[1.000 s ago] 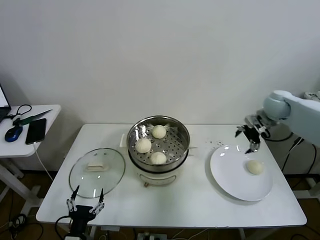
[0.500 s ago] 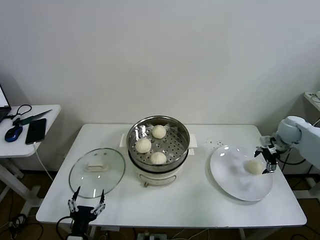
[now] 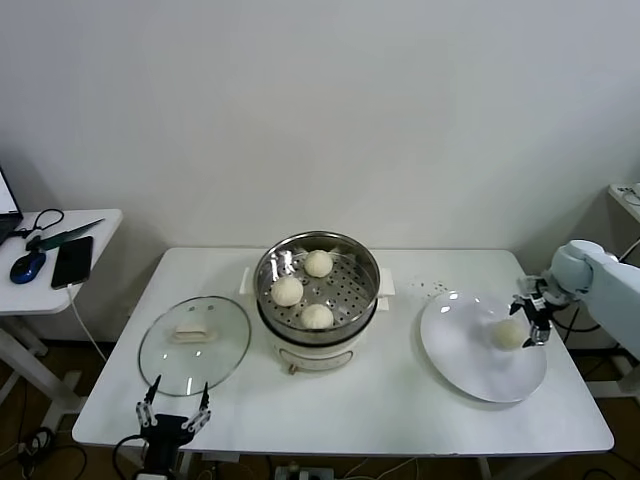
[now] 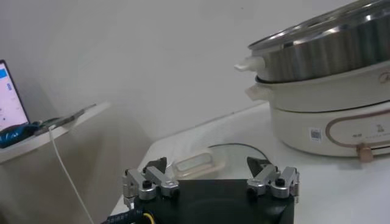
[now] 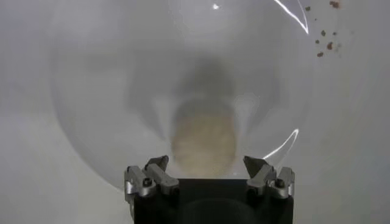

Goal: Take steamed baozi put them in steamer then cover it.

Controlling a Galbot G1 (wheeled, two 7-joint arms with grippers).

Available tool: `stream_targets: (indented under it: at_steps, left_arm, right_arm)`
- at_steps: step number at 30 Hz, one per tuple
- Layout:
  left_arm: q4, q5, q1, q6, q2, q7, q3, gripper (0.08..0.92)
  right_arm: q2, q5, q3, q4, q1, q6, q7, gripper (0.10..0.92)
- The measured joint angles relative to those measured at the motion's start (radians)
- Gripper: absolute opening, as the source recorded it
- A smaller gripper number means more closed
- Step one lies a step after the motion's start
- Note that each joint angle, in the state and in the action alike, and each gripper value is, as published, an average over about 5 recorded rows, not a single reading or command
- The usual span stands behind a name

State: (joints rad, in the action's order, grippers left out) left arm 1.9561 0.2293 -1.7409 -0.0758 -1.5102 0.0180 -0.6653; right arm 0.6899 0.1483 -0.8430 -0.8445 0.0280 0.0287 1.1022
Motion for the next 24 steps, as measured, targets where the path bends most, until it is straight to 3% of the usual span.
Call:
stream_targets:
  at_steps: [13,20,24]
  left_arm:
    - [-0.004,0.011,0.000,0.000,-0.003,0.001,0.001,0.823]
    - [-0.001,0.016,0.000,0.000,-0.003,0.001,0.001,0.823]
    - [0.001,0.016,-0.001,0.000,-0.004,0.001,0.002,0.823]
  right_arm:
    - [0.059,0.030,0.039,0.079,-0.024,0.022,0.009,0.816]
    - [0.065,0.032,0.038,0.090,-0.022,0.026,0.017,0.718]
    - [0.061,0.023,0.030,0.088,-0.014,0.022,0.018,0.705]
